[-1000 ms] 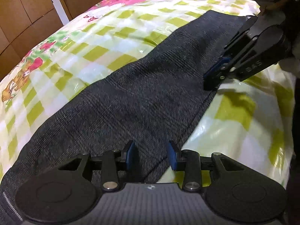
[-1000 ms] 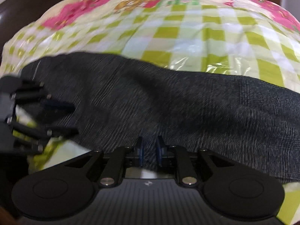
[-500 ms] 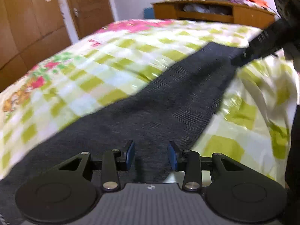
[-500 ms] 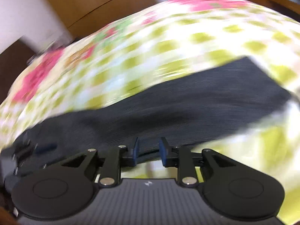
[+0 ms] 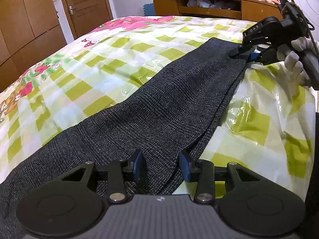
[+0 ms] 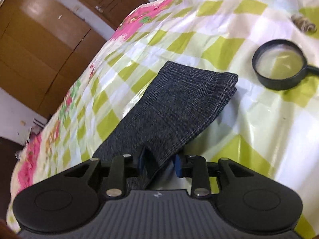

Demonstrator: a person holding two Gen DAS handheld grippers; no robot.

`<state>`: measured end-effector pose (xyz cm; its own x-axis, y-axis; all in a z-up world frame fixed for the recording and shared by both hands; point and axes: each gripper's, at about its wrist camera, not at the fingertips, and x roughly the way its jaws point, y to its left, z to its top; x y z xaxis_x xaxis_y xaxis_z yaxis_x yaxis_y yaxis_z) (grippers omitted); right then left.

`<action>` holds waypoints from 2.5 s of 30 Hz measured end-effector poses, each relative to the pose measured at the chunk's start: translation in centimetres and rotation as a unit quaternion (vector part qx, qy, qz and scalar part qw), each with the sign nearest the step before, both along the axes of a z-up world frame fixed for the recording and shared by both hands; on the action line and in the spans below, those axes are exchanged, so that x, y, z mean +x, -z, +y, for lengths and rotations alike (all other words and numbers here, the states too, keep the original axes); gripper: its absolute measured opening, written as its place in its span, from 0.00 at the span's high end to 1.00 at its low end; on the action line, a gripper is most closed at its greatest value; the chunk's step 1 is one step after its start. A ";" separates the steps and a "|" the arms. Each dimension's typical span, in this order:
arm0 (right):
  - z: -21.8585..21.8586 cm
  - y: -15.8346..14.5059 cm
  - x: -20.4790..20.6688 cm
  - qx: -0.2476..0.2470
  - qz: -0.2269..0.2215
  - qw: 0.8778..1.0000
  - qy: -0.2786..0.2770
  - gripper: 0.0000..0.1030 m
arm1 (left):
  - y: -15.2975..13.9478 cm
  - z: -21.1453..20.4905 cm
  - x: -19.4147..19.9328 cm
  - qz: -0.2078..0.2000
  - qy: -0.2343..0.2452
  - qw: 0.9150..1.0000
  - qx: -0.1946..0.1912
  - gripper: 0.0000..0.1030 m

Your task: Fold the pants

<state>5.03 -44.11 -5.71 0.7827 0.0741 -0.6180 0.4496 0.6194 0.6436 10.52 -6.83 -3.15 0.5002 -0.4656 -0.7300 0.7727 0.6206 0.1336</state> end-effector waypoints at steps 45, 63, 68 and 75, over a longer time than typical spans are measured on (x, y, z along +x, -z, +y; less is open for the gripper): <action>-1.1 -5.4 -0.3 -0.031 -0.117 0.991 0.065 0.96 | 0.6 -7.1 -2.0 0.055 0.059 0.995 -0.057 0.46; 10.7 -12.1 4.7 -0.231 -0.128 0.961 -0.080 0.94 | -1.5 15.1 1.9 -0.064 -0.232 0.970 0.024 0.45; 26.1 -14.1 8.6 -0.292 -0.188 0.896 -0.276 0.94 | -0.3 23.8 1.5 -0.024 -0.333 0.943 0.007 0.37; 46.2 -4.3 9.2 -0.422 -0.134 0.732 -0.519 0.94 | 0.9 25.9 -1.2 -0.016 -0.357 0.932 -0.063 0.38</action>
<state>14.25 2.05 -1.41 0.6771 0.3943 -0.6213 -0.6159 0.7658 -0.1852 9.29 19.11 -4.01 0.7359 -0.0864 -0.6716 0.1530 0.9874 0.0407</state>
